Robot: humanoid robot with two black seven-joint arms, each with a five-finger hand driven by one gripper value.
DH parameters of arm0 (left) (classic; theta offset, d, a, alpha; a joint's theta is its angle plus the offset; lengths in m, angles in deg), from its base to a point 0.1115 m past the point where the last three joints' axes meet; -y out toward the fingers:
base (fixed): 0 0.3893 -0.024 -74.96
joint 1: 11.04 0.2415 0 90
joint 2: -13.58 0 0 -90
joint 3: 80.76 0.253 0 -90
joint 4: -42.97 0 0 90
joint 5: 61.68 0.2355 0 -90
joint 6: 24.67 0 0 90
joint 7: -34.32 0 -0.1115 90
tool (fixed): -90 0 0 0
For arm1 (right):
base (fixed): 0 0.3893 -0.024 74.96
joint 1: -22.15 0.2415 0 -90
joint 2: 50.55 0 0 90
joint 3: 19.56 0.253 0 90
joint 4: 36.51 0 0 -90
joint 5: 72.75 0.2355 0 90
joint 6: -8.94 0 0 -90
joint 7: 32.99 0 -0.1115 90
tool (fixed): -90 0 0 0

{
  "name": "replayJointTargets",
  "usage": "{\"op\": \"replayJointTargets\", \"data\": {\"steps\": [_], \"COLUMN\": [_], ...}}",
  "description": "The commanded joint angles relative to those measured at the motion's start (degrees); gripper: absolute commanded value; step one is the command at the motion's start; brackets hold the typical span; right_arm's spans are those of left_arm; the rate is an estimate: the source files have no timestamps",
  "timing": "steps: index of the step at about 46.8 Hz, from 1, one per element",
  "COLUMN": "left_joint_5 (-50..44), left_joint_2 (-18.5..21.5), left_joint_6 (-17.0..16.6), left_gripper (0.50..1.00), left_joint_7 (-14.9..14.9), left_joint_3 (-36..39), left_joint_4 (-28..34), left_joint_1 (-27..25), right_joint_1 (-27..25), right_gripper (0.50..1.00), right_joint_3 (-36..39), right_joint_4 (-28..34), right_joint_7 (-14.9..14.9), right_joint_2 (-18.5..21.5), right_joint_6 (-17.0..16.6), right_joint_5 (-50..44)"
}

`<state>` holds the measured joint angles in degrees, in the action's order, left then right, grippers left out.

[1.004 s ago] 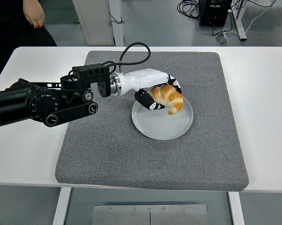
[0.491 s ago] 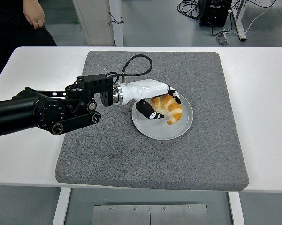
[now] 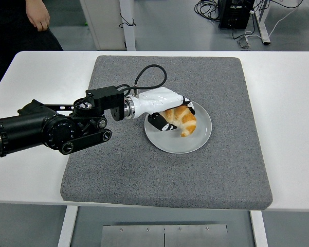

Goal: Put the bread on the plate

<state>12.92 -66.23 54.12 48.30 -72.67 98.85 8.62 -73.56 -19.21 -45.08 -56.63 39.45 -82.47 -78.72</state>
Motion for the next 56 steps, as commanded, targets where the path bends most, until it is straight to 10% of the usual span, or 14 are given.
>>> {"op": "replayJointTargets", "data": {"steps": [1,21,31,56], "left_joint_5": [0.10,0.63,0.45,-4.73], "left_joint_2": [0.01,-0.17,-1.14,2.11], "left_joint_6": [-0.04,-0.48,-0.57,5.05], "left_gripper": [0.625,0.630,0.907,0.957], "left_joint_7": [-0.01,-0.01,0.08,3.06], "left_joint_3": [0.00,0.70,1.50,-0.17], "left_joint_4": [-0.42,-1.21,-1.12,0.46], "left_joint_1": [0.03,1.70,1.61,-1.38], "right_joint_1": [0.00,0.00,0.00,0.00], "right_gripper": [1.000,1.000,1.000,1.000], "right_joint_3": [0.00,0.00,0.00,0.00], "right_joint_4": [-0.05,-0.05,-0.05,0.04], "right_joint_7": [0.00,0.00,0.00,0.00], "right_joint_2": [0.00,0.00,0.00,0.00], "right_joint_6": [0.00,0.00,0.00,0.00], "right_joint_5": [0.00,0.00,0.00,0.00]}}
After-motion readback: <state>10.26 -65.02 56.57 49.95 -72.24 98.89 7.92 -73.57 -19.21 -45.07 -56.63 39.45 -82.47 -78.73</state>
